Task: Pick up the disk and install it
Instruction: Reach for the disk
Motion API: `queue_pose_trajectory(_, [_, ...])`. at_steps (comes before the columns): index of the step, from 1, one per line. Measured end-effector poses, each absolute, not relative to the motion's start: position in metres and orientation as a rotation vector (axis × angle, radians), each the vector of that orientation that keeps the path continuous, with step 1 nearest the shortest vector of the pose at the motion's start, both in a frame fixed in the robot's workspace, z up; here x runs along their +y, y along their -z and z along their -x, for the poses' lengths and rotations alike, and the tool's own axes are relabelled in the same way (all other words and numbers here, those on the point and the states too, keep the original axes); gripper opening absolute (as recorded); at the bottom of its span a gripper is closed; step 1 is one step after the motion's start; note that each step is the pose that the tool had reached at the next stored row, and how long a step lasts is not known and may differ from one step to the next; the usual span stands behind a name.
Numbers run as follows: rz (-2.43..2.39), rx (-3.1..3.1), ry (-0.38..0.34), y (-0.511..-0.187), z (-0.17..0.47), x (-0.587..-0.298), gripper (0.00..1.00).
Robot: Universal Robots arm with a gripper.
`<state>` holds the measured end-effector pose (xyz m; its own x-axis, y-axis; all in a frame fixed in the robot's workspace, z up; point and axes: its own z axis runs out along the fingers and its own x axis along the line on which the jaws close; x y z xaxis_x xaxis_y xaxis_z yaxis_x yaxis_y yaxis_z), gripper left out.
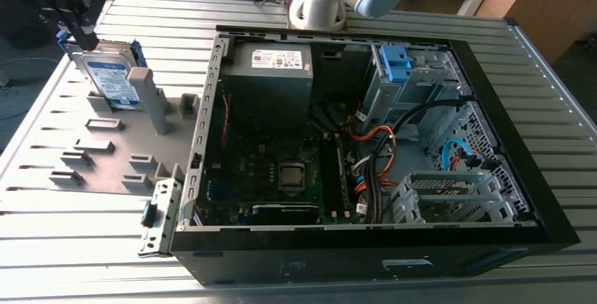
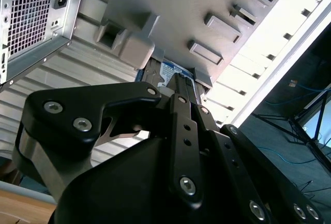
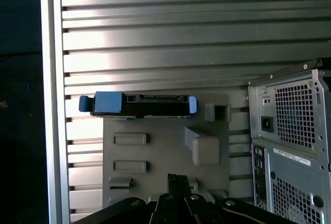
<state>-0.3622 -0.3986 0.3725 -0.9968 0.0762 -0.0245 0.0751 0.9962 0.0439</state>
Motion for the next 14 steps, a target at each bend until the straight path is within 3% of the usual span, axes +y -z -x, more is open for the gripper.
queue_pose_trajectory(14, [-0.118,3.112,-0.066,-0.3648,0.3652,-0.3935,0.11])
